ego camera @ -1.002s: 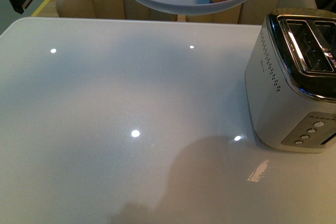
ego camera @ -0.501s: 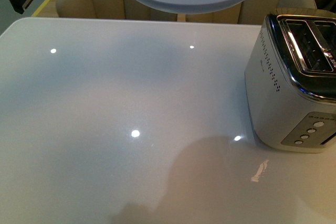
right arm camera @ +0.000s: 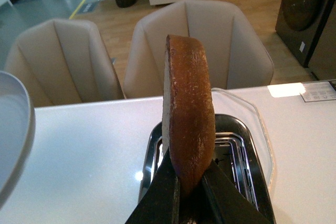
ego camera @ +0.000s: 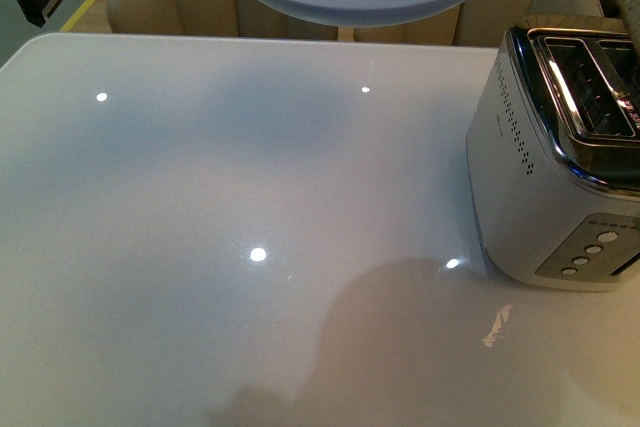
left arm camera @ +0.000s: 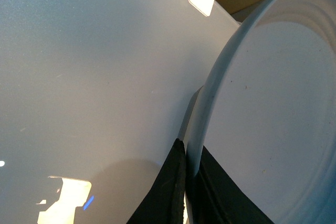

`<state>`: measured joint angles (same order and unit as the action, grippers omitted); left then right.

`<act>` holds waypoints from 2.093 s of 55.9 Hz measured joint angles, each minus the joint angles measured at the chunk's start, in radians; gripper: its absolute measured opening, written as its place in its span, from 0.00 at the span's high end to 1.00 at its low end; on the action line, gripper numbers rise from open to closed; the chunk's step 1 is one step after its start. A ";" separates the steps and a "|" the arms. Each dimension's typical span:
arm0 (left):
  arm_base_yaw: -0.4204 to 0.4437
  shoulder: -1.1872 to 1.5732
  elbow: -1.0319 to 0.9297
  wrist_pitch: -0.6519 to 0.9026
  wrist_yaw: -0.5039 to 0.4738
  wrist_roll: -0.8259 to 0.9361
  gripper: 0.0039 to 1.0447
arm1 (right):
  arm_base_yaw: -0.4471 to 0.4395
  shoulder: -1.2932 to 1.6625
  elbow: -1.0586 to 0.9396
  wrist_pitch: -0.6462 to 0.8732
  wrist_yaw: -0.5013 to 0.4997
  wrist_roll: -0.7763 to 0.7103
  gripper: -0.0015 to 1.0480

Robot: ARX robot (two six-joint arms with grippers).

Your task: Left arm holds plate, right arm toasts bread

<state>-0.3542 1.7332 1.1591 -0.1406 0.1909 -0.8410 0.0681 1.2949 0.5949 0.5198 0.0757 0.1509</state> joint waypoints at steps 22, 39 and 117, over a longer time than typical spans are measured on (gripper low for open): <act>0.000 0.000 0.000 0.000 0.000 0.000 0.97 | 0.011 0.152 0.031 0.045 0.010 -0.051 0.97; 0.000 0.000 0.000 0.000 0.000 0.000 0.97 | 0.031 0.220 0.034 0.082 0.037 -0.053 0.97; 0.000 -0.001 0.000 0.000 0.000 0.000 0.97 | -0.062 -0.338 -0.364 0.182 -0.052 -0.064 0.29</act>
<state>-0.3546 1.7321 1.1591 -0.1406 0.1909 -0.8413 0.0063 0.9565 0.2314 0.7013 0.0238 0.0864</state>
